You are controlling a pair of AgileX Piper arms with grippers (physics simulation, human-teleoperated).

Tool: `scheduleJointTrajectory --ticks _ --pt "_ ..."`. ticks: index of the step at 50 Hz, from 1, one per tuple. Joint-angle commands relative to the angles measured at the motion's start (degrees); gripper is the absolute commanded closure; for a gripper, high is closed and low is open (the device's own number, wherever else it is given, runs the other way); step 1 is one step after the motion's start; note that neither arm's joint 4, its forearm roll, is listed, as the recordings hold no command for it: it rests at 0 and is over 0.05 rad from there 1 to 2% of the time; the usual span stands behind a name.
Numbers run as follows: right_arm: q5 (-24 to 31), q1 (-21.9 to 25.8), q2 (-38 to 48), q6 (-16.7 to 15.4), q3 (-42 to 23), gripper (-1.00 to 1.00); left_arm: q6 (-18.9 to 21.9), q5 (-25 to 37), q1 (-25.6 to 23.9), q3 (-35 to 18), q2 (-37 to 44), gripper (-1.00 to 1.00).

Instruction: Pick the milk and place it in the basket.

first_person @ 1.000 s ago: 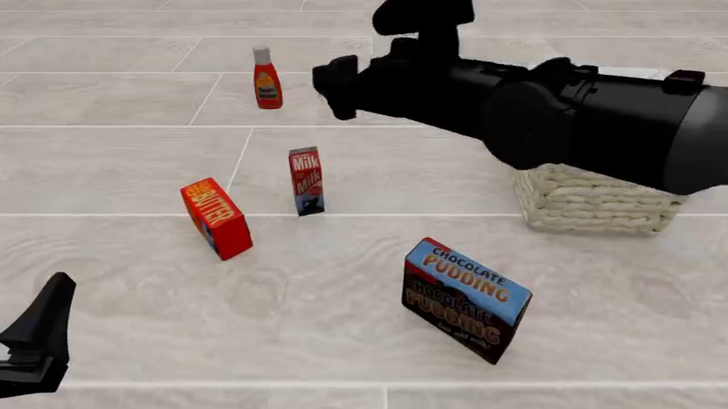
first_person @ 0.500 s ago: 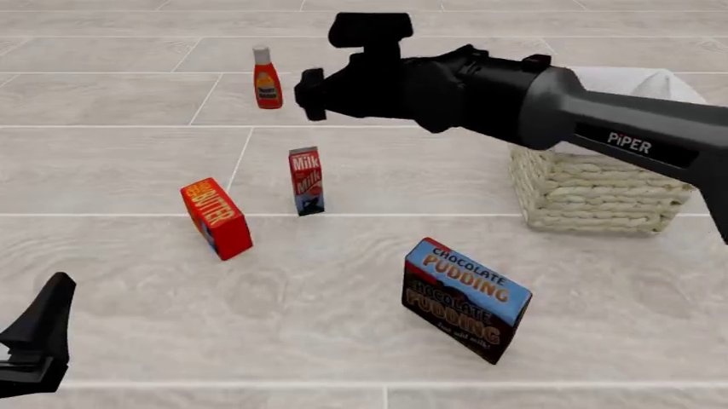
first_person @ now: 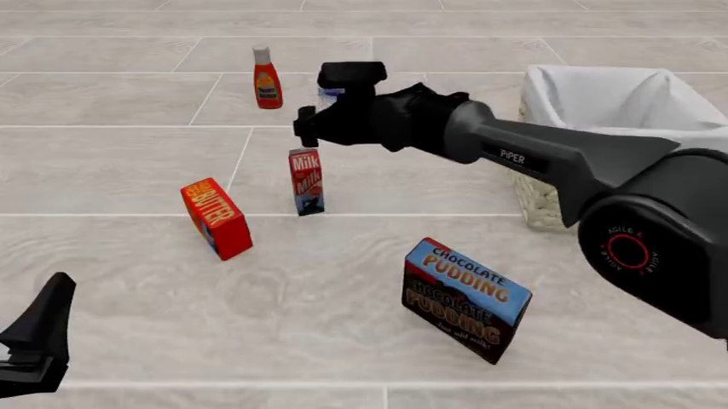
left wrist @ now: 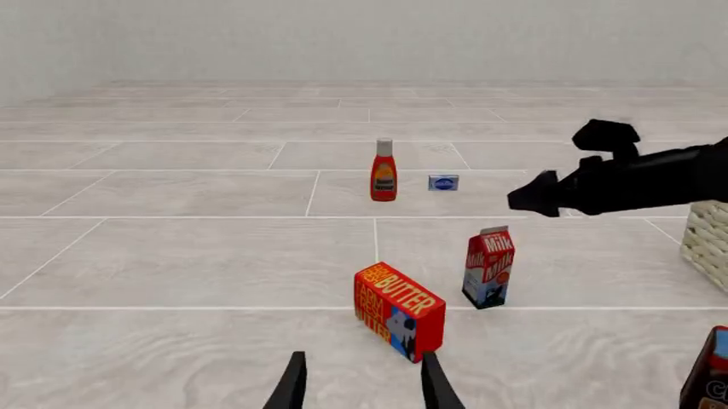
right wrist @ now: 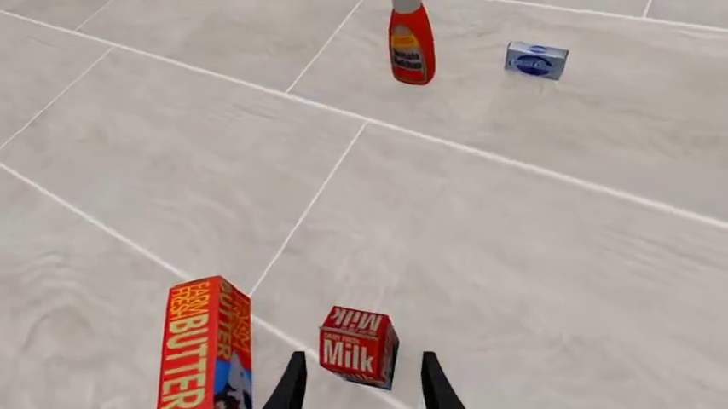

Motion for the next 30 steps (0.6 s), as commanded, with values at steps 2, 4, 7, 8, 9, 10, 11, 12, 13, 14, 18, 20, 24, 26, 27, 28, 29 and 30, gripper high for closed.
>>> scheduleJointTrajectory --ticks 2,4,7,8,9,10,11,12,13,14,18,20,24,26,27,28,29,30 --pt "0.7 -0.1 6.2 1.9 -4.8 -1.00 0.0 0.0 0.0 0.0 0.0 -1.00" --pt "0.9 0.2 7.0 2.3 -5.6 -1.00 0.0 0.0 0.0 0.0 0.0 -1.00" --pt "1.1 0.5 8.3 2.6 -6.7 -1.00 0.0 0.0 0.0 0.0 0.0 -1.00" --pt "1.1 0.5 8.3 2.6 -6.7 -1.00 0.0 0.0 0.0 0.0 0.0 -1.00" --pt "1.2 0.6 9.1 2.8 -7.4 -1.00 0.0 0.0 0.0 0.0 0.0 -1.00" --pt "1.2 0.6 9.1 2.8 -7.4 -1.00 0.0 0.0 0.0 0.0 0.0 -1.00" --pt "2.1 0.4 12.0 3.6 -10.4 -1.00 0.0 0.0 0.0 0.0 0.0 -1.00" --pt "2.2 0.6 12.3 3.8 -10.7 -1.00 0.0 0.0 0.0 0.0 0.0 -1.00" --pt "2.3 0.9 13.1 4.0 -11.3 -1.00 0.0 0.0 0.0 0.0 0.0 -1.00" --pt "2.4 1.1 13.3 4.1 -11.6 -1.00 0.0 0.0 0.0 0.0 0.0 -1.00" --pt "2.8 1.4 14.1 4.2 -12.4 -1.00 0.0 0.0 0.0 0.0 0.0 -1.00" --pt "3.1 1.5 14.7 4.3 -13.2 -1.00 0.0 0.0 0.0 0.0 0.0 -1.00" --pt "3.1 1.7 15.3 4.7 -13.8 -1.00 0.0 0.0 0.0 0.0 0.0 -1.00" --pt "3.2 1.7 15.8 4.7 -14.3 -1.00 0.0 0.0 0.0 0.0 0.0 -1.00" --pt "3.1 1.8 16.1 4.9 -14.4 -1.00 0.0 0.0 0.0 0.0 0.0 -1.00" --pt "3.1 1.8 16.3 5.0 -14.6 -1.00 0.0 0.0 0.0 0.0 0.0 -1.00" --pt "3.5 1.6 18.2 5.5 -16.2 -1.00 0.0 0.0 0.0 0.0 0.0 -1.00" --pt "3.6 1.6 18.5 5.6 -16.5 -1.00 0.0 0.0 0.0 0.0 0.0 -1.00"
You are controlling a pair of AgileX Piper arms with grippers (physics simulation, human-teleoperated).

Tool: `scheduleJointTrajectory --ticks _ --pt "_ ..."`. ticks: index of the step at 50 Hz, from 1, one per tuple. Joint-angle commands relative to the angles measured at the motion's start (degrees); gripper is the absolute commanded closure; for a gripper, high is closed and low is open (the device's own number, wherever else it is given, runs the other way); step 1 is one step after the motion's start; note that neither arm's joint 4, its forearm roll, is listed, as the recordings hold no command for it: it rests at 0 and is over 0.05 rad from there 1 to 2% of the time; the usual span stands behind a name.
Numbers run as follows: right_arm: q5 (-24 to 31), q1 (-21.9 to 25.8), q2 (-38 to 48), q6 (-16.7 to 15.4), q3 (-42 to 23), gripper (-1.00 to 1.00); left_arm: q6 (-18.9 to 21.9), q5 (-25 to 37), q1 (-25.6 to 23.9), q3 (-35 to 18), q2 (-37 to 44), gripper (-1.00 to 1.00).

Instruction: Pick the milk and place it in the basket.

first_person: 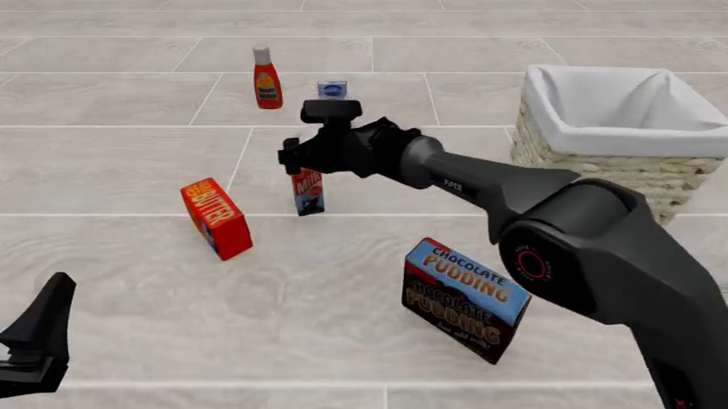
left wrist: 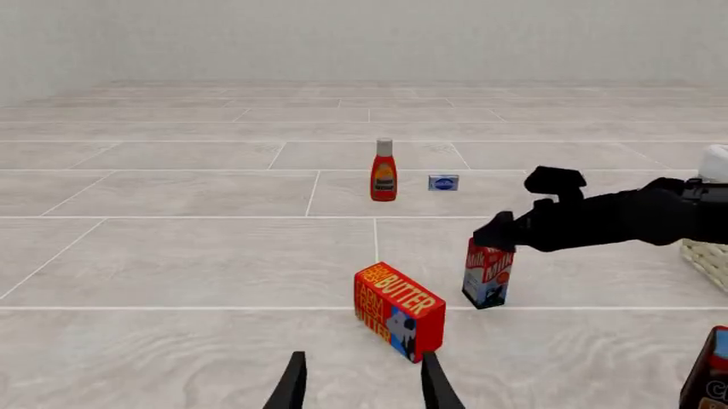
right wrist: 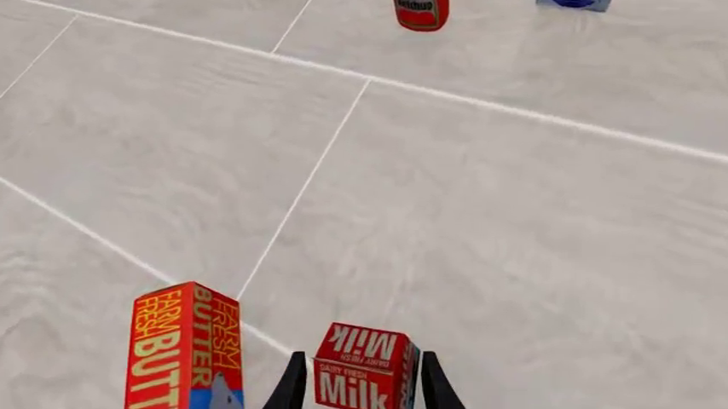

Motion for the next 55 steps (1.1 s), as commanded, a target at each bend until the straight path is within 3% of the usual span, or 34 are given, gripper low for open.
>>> scheduleJointTrajectory --ticks 1,12,13,28,55 --pt "1.0 0.2 5.0 1.5 -4.5 -1.00 0.0 0.0 0.0 0.0 0.0 -1.00" --pt "1.1 -0.1 9.0 3.1 -7.0 -1.00 0.0 0.0 0.0 0.0 0.0 -1.00" --pt "1.7 0.0 9.3 2.6 -7.5 1.00 0.0 0.0 0.0 0.0 0.0 -1.00" --pt "0.8 0.9 5.9 2.2 -4.4 1.00 0.0 0.0 0.0 0.0 0.0 -1.00" --pt "0.0 0.9 -7.4 -3.2 4.0 1.00 0.0 0.0 0.0 0.0 0.0 -1.00"
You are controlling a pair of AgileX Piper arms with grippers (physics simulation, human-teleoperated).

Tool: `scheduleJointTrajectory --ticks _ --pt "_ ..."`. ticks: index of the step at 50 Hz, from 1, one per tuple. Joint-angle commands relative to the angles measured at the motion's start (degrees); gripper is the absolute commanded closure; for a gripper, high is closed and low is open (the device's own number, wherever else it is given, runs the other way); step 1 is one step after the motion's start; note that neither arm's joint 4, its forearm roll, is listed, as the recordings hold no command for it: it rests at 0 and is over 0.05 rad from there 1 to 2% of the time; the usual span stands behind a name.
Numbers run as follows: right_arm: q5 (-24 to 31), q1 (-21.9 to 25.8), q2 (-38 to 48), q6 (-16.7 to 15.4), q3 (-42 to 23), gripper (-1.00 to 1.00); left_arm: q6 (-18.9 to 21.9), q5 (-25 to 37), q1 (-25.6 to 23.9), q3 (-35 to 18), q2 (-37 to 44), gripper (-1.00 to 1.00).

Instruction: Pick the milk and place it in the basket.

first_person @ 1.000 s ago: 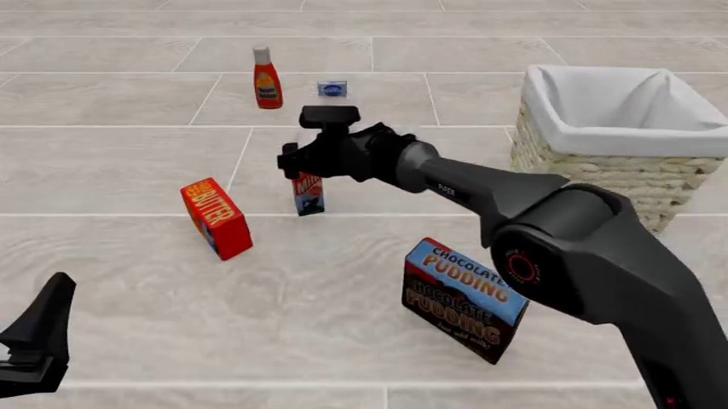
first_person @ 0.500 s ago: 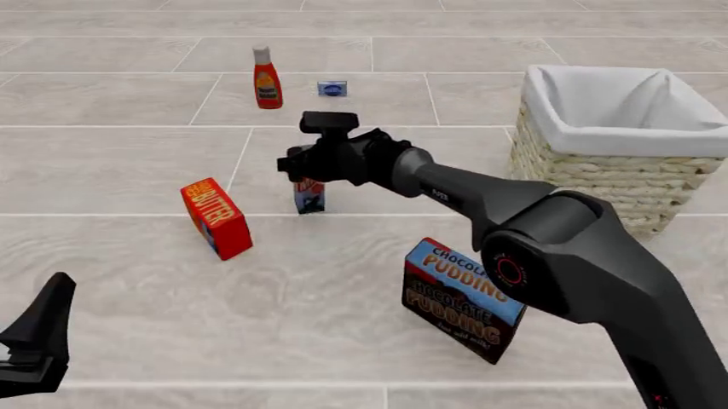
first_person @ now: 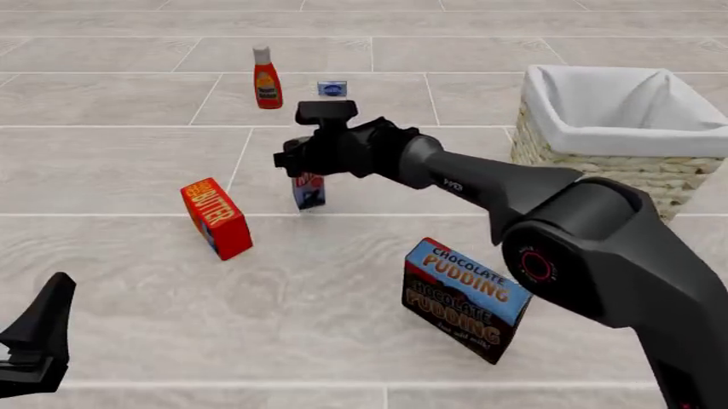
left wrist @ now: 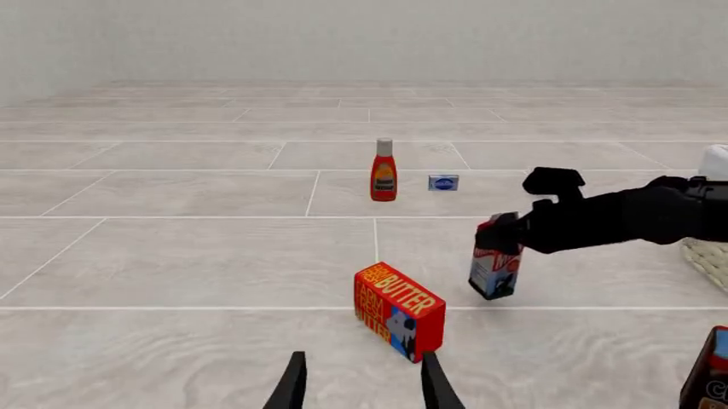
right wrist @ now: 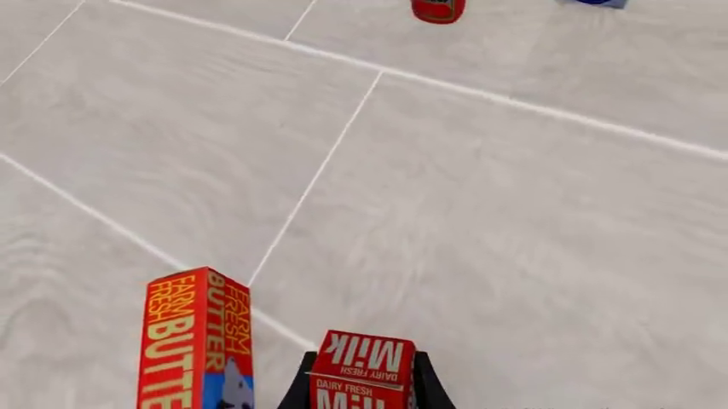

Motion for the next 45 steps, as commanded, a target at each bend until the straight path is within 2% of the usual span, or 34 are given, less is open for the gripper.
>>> scheduleJointTrajectory --ticks 1,11,18,31,38,45 --pt "-0.9 0.0 -6.7 -1.4 3.1 1.00 0.0 0.0 0.0 0.0 0.0 -1.00" --pt "-0.4 -1.0 -11.6 -3.7 4.8 1.00 0.0 0.0 0.0 0.0 0.0 -1.00" --pt "1.1 -3.9 -15.4 -6.4 4.1 1.00 0.0 0.0 0.0 0.0 0.0 -1.00" --pt "-0.8 -7.7 -24.3 -8.6 10.7 1.00 0.0 0.0 0.0 0.0 0.0 -1.00" --pt "-1.4 -10.1 -30.4 -8.6 14.3 1.00 0.0 0.0 0.0 0.0 0.0 -1.00" --pt "0.5 -12.8 -33.9 -9.1 15.4 1.00 0.0 0.0 0.0 0.0 0.0 -1.00"
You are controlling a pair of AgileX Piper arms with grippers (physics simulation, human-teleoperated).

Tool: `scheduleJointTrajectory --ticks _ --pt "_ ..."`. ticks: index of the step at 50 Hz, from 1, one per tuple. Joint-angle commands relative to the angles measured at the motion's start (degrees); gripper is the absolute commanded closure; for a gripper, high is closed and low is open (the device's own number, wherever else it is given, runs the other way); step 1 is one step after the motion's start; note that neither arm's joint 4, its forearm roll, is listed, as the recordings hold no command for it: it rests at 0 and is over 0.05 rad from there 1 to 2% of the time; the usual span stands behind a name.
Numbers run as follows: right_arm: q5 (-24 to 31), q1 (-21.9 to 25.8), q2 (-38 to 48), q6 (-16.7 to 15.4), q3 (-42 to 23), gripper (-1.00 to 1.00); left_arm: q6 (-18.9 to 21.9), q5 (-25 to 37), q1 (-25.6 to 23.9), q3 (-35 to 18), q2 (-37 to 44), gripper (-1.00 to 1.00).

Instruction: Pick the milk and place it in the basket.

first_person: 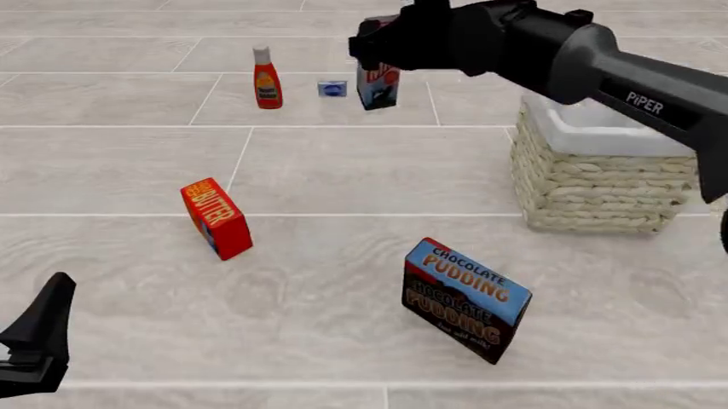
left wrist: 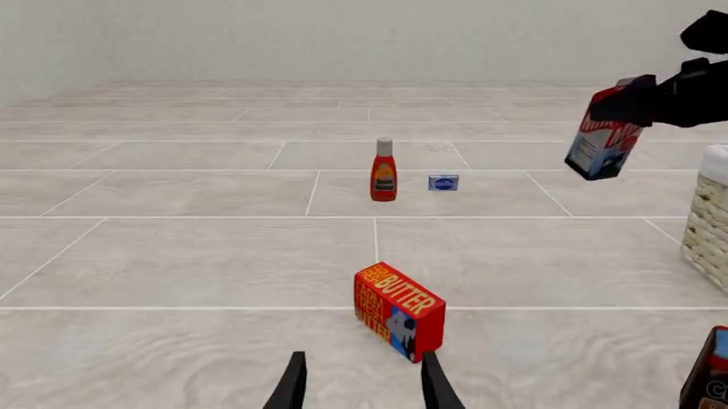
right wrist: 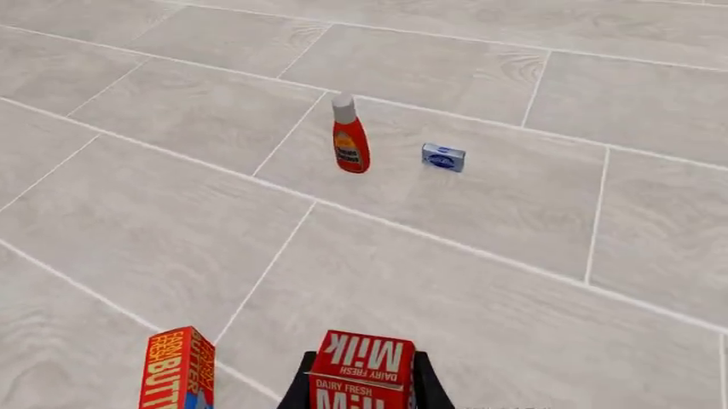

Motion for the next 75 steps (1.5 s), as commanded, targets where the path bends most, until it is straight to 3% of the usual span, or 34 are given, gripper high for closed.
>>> scheduleJointTrajectory --ticks 1,24,57,75 --pt "0.8 -4.3 -7.7 -0.3 2.4 1.00 0.0 0.0 0.0 0.0 0.0 -1.00" --pt "3.4 -13.5 -12.0 -2.1 4.5 1.00 0.0 0.0 0.0 0.0 0.0 -1.00" --pt "4.4 -25.9 -18.7 -1.5 9.9 1.00 0.0 0.0 0.0 0.0 0.0 -1.00" --pt "4.0 -31.7 -17.5 -2.6 10.8 1.00 0.0 0.0 0.0 0.0 0.0 -1.00"
